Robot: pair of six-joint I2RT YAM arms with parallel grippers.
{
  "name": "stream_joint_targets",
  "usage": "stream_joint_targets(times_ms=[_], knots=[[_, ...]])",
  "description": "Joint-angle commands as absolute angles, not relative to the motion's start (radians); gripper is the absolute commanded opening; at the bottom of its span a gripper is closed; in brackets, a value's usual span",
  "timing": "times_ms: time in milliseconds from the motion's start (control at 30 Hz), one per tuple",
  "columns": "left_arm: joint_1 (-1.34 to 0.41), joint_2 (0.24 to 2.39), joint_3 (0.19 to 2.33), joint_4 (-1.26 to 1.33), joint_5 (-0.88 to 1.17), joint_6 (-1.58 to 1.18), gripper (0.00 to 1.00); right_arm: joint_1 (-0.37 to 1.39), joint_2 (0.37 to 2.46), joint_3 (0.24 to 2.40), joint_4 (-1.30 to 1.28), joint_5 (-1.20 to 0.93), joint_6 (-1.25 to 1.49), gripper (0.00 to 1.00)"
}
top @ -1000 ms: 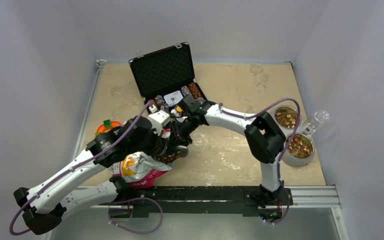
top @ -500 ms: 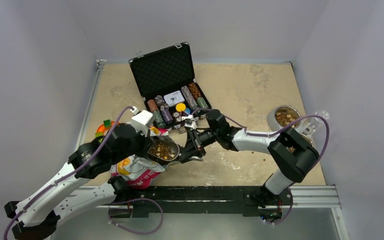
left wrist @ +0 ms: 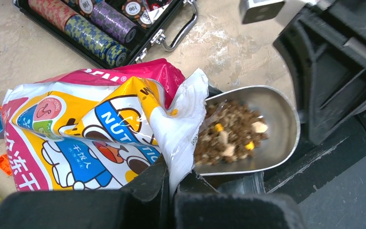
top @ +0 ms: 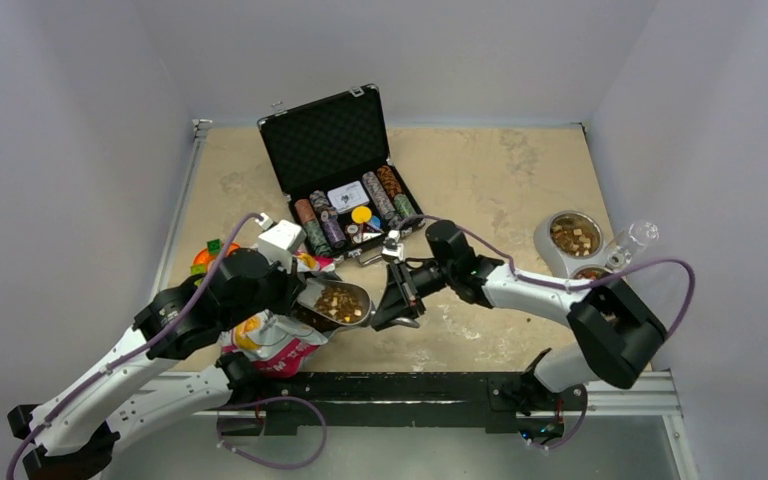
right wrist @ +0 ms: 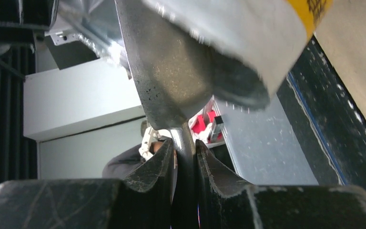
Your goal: Serve the pet food
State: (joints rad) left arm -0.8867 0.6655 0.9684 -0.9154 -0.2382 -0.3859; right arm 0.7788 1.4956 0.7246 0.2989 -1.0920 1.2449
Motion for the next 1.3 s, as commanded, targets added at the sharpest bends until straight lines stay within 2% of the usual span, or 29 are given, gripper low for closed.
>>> stream_joint_targets(times_ms=[0, 133, 233, 367, 533, 667, 733, 767, 833, 933, 967, 1000, 1133, 1267], knots=[[-0.896, 0.622, 0.970, -0.825, -0.225, -0.385, 0.00, 0.737, 1.356, 0.709, 0.123, -1.135, 1.046, 0.00], [-0.895, 0.649, 0.967, -0.788, -0.146, -0.375, 0.00, 0.713, 1.344, 0.767, -0.175, -1.086, 0.926, 0.00], [-0.896, 0.691, 0.973, -0.757, -0.038, -0.348, 0.00, 0.713, 1.387, 0.904, -0.521, -0.991, 0.790, 0.00], [-0.896, 0.741, 0.970, -0.711, 0.104, -0.319, 0.00, 0.720, 1.482, 1.067, -0.800, -0.891, 0.748, 0.00], [-0.897, 0.792, 0.963, -0.671, 0.210, -0.313, 0.00, 0.774, 1.725, 1.362, -1.002, -0.747, 0.764, 0.00], [-0.896, 0.826, 0.975, -0.654, 0.239, -0.305, 0.00, 0.849, 2.064, 1.739, -1.036, -0.611, 0.823, 0.00], [-0.896, 0.838, 0.987, -0.657, 0.230, -0.303, 0.00, 0.888, 2.230, 1.960, -1.018, -0.629, 0.838, 0.00], [-0.896, 0.841, 0.994, -0.662, 0.210, -0.308, 0.00, 0.899, 2.265, 2.013, -0.947, -0.661, 0.852, 0.00], [-0.896, 0.837, 1.008, -0.688, 0.186, -0.316, 0.00, 0.902, 2.211, 1.940, -0.726, -0.721, 0.898, 0.00], [-0.896, 0.791, 0.999, -0.725, 0.130, -0.313, 0.00, 0.853, 2.000, 1.610, -0.248, -0.944, 0.974, 0.00], [-0.896, 0.767, 0.987, -0.728, 0.111, -0.314, 0.00, 0.836, 1.935, 1.445, -0.065, -1.036, 1.037, 0.00], [-0.896, 0.742, 0.972, -0.724, 0.088, -0.316, 0.00, 0.825, 1.879, 1.366, 0.158, -1.110, 1.115, 0.00], [-0.896, 0.649, 0.914, -0.692, -0.031, -0.354, 0.00, 0.807, 1.754, 1.071, 0.667, -1.199, 1.373, 0.00], [-0.896, 0.606, 0.916, -0.713, -0.161, -0.387, 0.00, 0.808, 1.775, 0.898, 1.264, -1.159, 1.717, 0.00]])
